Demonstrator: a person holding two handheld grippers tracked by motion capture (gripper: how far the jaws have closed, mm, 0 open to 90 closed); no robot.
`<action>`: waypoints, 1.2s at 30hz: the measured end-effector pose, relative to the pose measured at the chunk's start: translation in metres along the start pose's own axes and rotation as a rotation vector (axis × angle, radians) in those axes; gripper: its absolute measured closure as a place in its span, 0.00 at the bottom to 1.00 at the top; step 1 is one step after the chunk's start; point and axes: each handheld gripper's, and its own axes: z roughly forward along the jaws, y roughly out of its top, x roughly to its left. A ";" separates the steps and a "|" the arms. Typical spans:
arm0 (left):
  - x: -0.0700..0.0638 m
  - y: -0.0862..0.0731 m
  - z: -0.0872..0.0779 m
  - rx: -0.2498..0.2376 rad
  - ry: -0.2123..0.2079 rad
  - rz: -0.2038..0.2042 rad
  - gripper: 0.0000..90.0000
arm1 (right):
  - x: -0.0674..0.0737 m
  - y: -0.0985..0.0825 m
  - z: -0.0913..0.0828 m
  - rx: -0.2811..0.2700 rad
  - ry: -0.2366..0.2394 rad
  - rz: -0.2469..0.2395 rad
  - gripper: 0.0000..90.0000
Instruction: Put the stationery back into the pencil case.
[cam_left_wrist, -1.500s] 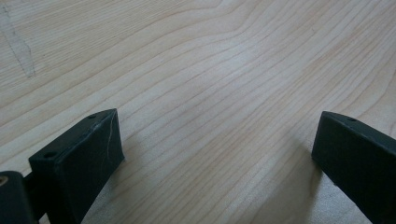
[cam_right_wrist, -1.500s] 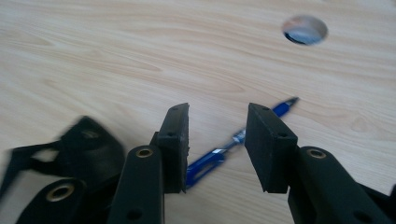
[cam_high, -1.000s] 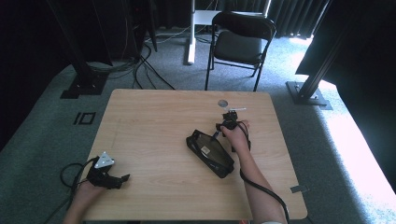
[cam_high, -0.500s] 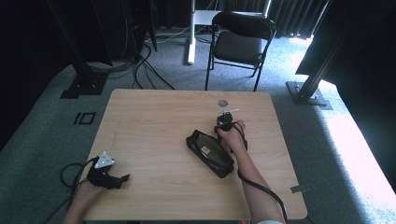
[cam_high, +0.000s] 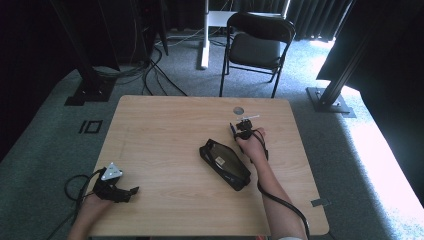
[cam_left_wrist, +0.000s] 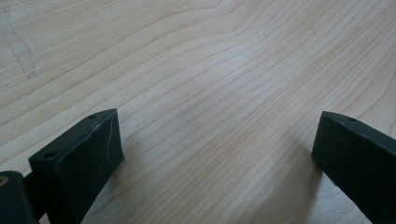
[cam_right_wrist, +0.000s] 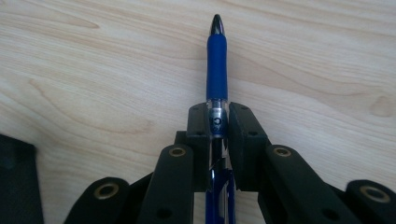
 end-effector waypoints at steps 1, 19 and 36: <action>0.000 0.000 0.000 0.000 0.000 0.000 0.02 | -0.001 0.000 -0.004 -0.008 0.004 0.002 0.88; 0.000 0.000 0.000 0.000 0.000 0.000 0.02 | 0.001 0.007 -0.078 -0.127 0.074 -0.084 0.88; 0.000 0.000 0.000 0.000 0.000 0.000 0.02 | 0.043 0.006 -0.111 -0.163 0.244 -0.176 0.88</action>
